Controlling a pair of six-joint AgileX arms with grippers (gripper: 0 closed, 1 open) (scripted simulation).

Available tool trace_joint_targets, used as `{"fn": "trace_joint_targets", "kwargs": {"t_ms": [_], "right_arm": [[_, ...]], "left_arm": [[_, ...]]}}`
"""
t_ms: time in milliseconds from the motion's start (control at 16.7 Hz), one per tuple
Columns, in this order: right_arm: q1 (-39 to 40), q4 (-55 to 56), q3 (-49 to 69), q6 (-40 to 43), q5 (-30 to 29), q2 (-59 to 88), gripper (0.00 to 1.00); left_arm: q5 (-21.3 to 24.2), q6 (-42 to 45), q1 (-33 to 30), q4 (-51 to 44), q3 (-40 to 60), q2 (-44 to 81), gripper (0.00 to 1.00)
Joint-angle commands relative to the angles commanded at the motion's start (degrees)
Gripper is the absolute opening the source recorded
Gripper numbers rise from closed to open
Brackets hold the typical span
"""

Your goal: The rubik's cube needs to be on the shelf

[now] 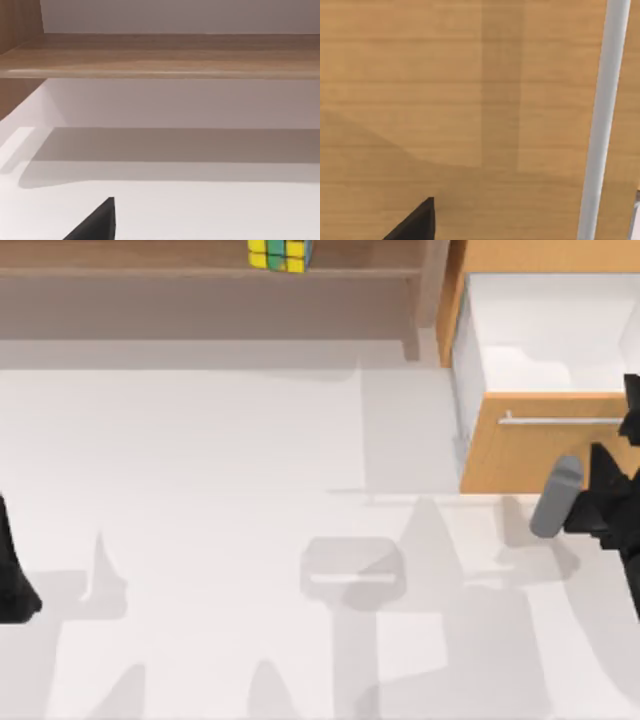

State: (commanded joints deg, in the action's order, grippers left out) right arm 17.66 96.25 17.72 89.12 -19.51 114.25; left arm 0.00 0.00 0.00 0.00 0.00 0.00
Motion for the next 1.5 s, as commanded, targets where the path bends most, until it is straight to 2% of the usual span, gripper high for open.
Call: {"fn": "trace_joint_targets", "kwargs": {"t_ms": [780,1500], "right_arm": [[0.0,0.0,0.0,0.0,0.0,0.0,0.02],[-0.5,-1.1,1.8,-0.2,0.3,0.4,0.0]], "left_arm": [[0.0,0.0,0.0,0.0,0.0,0.0,1.0],[0.0,0.0,0.0,0.0,0.0,0.0,1.0]]}}
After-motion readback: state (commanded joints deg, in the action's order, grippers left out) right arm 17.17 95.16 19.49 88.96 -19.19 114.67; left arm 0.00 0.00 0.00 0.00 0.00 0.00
